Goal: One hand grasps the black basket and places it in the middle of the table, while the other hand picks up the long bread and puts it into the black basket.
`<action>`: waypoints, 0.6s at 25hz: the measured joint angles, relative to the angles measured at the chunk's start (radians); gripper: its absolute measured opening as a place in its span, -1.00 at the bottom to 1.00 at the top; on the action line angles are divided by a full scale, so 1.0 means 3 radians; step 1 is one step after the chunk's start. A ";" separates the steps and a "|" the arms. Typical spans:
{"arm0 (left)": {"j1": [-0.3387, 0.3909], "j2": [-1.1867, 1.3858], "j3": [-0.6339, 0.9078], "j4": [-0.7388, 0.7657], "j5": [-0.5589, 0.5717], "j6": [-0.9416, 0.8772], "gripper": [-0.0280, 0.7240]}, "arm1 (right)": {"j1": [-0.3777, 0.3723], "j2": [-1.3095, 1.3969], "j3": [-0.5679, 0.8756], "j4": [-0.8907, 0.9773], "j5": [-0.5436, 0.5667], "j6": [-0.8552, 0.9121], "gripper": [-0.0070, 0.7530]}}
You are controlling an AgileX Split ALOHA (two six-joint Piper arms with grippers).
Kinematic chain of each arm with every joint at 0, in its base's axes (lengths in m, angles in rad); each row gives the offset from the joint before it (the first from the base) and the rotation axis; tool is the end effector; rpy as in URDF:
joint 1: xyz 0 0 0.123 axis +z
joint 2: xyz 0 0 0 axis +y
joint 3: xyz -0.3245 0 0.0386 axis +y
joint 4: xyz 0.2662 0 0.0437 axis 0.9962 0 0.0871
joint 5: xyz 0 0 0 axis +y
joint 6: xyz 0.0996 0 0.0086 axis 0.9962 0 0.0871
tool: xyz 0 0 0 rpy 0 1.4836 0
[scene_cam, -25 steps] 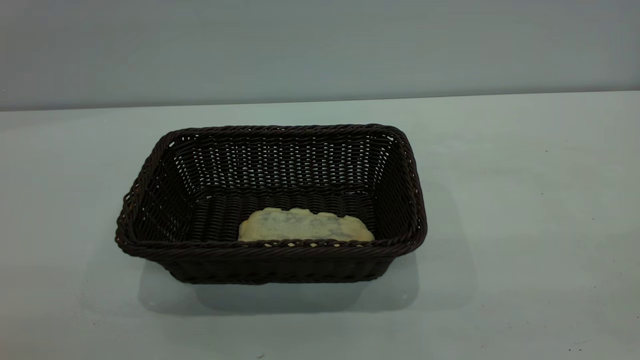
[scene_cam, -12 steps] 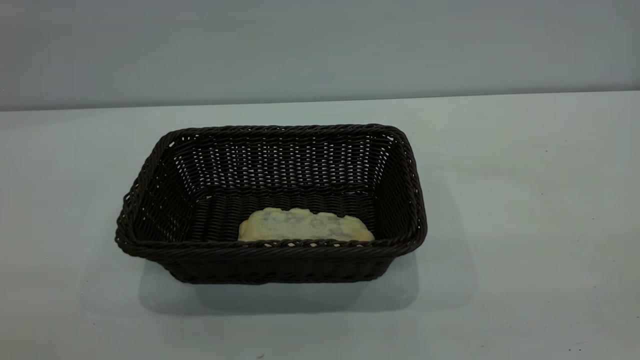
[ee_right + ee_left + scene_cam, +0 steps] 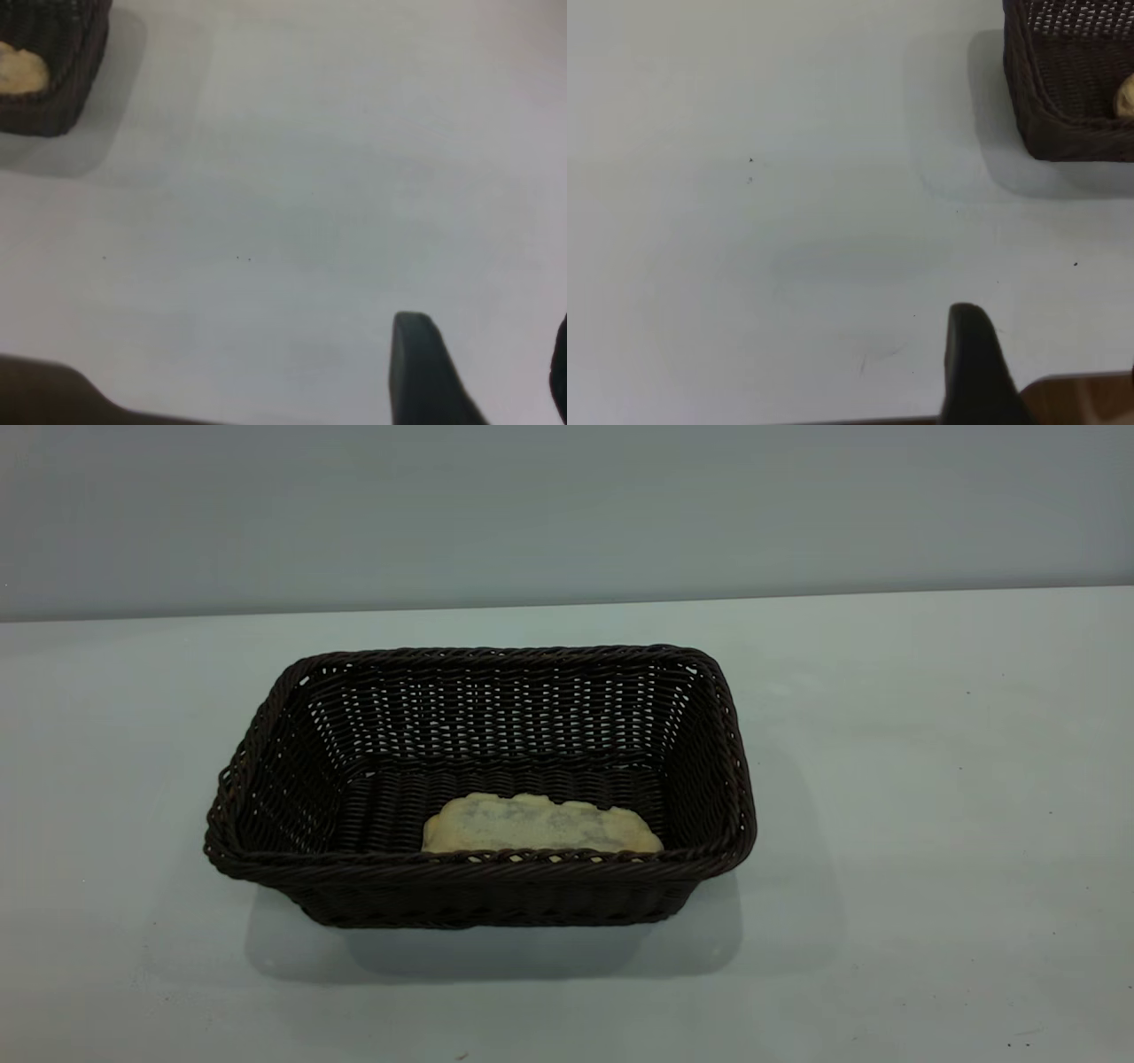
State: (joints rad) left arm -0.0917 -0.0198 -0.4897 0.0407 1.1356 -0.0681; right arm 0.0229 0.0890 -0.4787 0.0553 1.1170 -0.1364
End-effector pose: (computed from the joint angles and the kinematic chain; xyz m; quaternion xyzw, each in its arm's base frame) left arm -0.0280 0.0063 0.2718 0.0086 0.8696 -0.0192 0.4933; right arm -0.0102 0.0047 0.2722 -0.0714 0.8905 0.0022 0.4494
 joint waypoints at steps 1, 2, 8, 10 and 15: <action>0.0000 0.0000 0.0000 0.0000 0.0000 0.0000 0.36 | -0.0003 0.0000 0.0000 0.0004 0.0000 0.0000 -0.12; 0.0000 0.0000 0.0000 0.0000 0.0000 0.0000 0.36 | -0.0003 0.0000 0.0000 0.0012 0.0000 0.0000 -0.12; 0.0000 0.0000 0.0000 0.0000 0.0000 0.0000 0.36 | -0.0003 -0.0002 0.0000 0.0038 0.0000 0.0000 -0.12; 0.0000 0.0000 0.0000 0.0000 0.0000 0.0000 0.36 | -0.0003 -0.0002 0.0000 0.0038 0.0003 0.0000 -0.12; 0.0000 0.0000 0.0000 0.0000 0.0000 0.0000 0.36 | -0.0003 -0.0002 0.0000 0.0038 0.0003 0.0000 -0.12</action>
State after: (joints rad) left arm -0.0917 -0.0198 -0.4897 0.0407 1.1356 -0.0681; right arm 0.0219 0.0883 -0.4787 0.0668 1.1179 -0.1364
